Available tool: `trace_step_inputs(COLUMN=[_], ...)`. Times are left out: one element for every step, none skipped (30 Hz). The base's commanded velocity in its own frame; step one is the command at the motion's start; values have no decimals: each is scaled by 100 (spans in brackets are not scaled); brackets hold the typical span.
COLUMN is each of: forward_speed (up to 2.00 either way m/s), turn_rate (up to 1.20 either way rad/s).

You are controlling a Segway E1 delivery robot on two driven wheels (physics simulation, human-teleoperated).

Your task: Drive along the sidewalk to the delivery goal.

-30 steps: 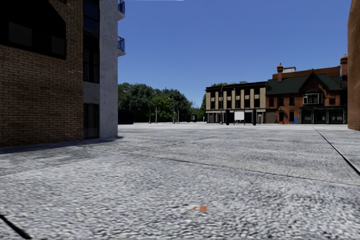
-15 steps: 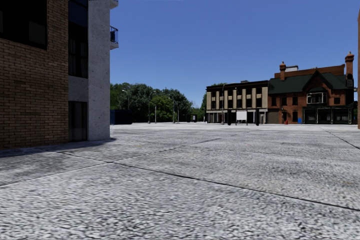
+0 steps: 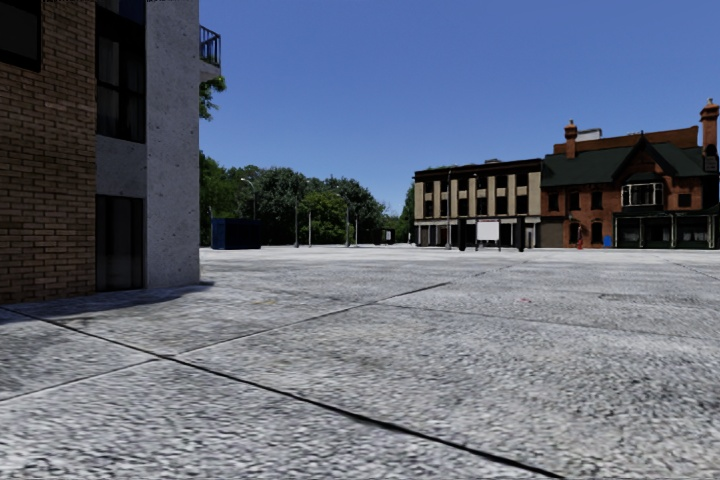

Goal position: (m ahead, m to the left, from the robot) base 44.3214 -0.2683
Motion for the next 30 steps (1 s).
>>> trace_step_inputs(forward_speed=[200,200,200,200,200,200,200,200,200,200,200,200,200,200,200,200,200,200,200,200,200,200,200,200,200,200,200,200,200,200], turn_rate=[0,0,0,0,0,0,0,0,0,0,0,0,0,0,0,0,0,0,0,0,0,0,0,0,0,0,0,0,0,0])
